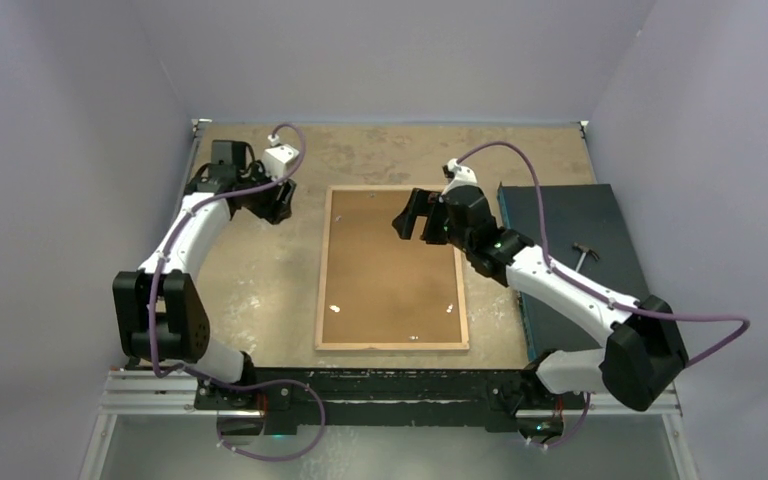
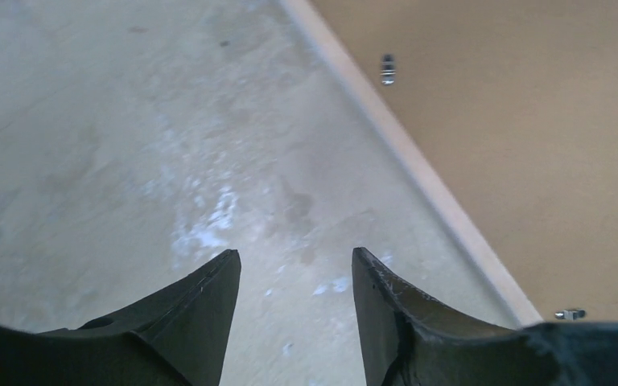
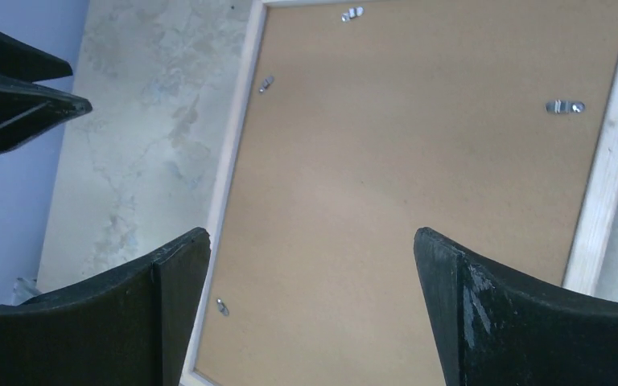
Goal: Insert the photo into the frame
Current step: Turn over the photo frame item on the photo frame, then install the photo frame at the center of the board.
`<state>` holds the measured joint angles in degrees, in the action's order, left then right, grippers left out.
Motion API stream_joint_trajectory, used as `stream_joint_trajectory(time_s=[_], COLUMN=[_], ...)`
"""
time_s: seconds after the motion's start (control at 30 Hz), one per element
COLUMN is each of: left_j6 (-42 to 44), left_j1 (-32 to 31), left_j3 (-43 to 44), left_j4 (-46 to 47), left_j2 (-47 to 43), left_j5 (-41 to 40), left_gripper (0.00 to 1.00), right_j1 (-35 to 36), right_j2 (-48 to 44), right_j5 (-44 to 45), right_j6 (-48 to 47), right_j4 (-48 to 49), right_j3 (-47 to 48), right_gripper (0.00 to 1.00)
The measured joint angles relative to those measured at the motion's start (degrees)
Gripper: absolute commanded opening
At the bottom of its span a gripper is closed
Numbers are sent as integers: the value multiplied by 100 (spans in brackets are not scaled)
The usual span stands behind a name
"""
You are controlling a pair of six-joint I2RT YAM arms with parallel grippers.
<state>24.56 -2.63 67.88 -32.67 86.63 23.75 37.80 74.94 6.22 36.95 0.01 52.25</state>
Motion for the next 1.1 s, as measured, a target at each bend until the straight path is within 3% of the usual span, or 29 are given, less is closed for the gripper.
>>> stream_joint_trajectory(time_s=[0.17,0.23,0.3,0.5,0.73,0.93,1.1], left_j6=[319,461,584,664,584,435,286], left_j1=[494,573,605,691,577,-249,-772], left_j3=[339,396,330,-280,-411,-1025,-1161], left_j4=[-363,-424,-315,118,-540,-721,-625], left_j2=[2,-11,-118,-758,146,518,715], left_j5=[-387,-584,-872,-1248,11,669,920], left_gripper=[55,76,87,79,78,75,64], right_j1=[120,136,146,140,433,1298,1856], right_j2=[317,380,289,319,859,964,1493], right_j5=[61,24,-57,22,-243,-793,-1058], right_j6=[-48,-4,-11,-74,-24,-37,-59], right_j4=[42,-61,-11,-28,114,946,1528], right_j3=[212,166,-13,-184,-306,-378,-363], right_gripper=[99,99,99,92,93,92,87])
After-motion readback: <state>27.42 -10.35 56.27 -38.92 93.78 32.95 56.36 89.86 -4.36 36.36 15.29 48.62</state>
